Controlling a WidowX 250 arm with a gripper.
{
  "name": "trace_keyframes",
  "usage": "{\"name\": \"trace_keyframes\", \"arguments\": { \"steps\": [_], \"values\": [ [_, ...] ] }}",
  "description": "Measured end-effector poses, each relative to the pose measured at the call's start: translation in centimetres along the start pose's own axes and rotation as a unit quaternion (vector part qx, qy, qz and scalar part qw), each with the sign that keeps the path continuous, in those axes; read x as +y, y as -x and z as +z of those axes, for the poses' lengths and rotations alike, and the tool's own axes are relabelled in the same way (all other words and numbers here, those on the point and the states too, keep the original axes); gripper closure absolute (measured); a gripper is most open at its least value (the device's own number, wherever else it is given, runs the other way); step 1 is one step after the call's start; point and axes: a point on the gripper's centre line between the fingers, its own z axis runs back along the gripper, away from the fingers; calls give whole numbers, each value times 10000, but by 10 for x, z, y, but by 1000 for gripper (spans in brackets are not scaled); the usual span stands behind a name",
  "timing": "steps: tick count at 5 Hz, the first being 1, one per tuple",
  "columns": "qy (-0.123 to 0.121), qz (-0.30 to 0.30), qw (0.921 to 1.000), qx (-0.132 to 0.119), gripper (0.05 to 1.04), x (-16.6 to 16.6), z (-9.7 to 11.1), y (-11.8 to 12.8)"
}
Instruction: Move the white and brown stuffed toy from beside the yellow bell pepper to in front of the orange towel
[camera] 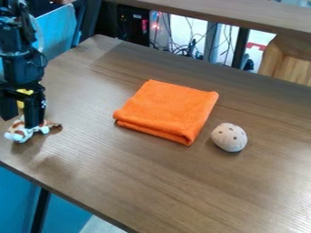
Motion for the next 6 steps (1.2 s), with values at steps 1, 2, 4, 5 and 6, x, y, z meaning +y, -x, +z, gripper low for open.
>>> {"name": "trace_keyframes", "arguments": {
  "steps": [1, 2, 4, 5, 6],
  "values": [
    [-245, 91, 9995, 180, 79, 3, -9, -4],
    [-472, 166, 9979, 414, 79, 5, -23, -7],
    [-630, 283, 9956, 629, 372, 10, -31, -11],
    [-315, 198, 9981, 497, 440, 0, -22, -11],
    [-380, 297, 9987, -150, 440, -4, 23, -10]
  ]
}}
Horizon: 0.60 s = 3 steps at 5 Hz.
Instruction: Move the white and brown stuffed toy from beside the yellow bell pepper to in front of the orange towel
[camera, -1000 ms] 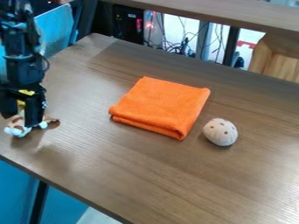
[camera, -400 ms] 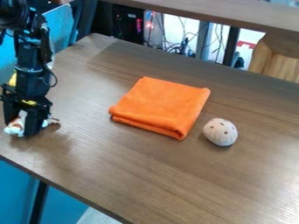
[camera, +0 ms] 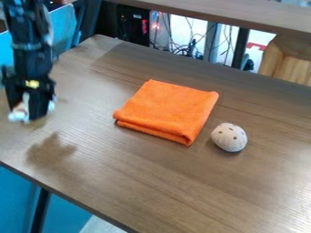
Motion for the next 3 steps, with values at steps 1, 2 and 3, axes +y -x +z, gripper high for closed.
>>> {"name": "trace_keyframes", "arguments": {
  "steps": [1, 2, 3],
  "values": [
    [-57, -43, 9996, -290, 440, -10, 19, -4],
    [-223, -342, 9984, -391, 440, -46, 28, -19],
    [-434, -870, 9936, -572, 440, -92, 42, -34]
  ]
}}
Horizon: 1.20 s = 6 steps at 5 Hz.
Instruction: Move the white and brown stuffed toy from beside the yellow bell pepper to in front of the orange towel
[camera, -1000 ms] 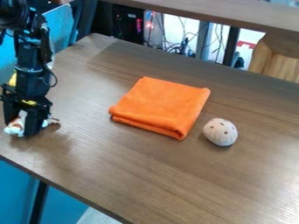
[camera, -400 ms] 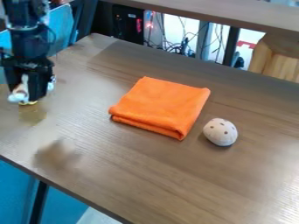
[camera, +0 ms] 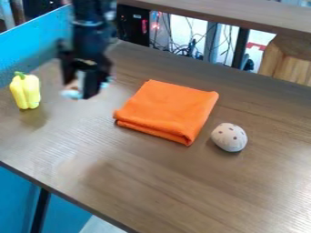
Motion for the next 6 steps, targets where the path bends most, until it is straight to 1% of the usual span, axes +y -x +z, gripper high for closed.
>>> {"name": "trace_keyframes", "arguments": {
  "steps": [1, 2, 3, 4, 5, 6],
  "values": [
    [-18, -954, 9954, 73, 440, -48, 2, -6],
    [36, -1596, 9867, 294, 440, -63, -12, 7],
    [-17, -1899, 9808, 444, 440, -66, -26, 34],
    [-324, -2030, 9765, 648, 440, -90, -54, 53],
    [-311, -2221, 9716, 753, 441, -104, -76, 51],
    [-369, -2297, 9699, 724, 441, -103, -79, 43]
  ]
}}
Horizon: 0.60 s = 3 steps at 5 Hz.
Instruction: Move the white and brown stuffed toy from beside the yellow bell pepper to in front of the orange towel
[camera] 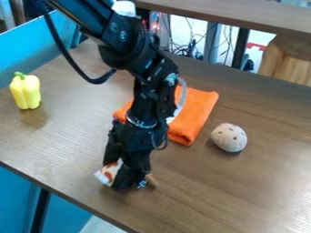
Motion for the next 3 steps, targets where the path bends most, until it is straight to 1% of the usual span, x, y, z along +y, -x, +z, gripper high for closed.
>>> {"name": "trace_keyframes", "arguments": {
  "steps": [1, 2, 3],
  "values": [
    [47, -20, 9999, -154, 368, 1, -1, -3],
    [429, 372, 9972, -488, 148, 10, 0, 16],
    [681, 945, 9859, -1198, 76, 31, 45, 40]
  ]
}}
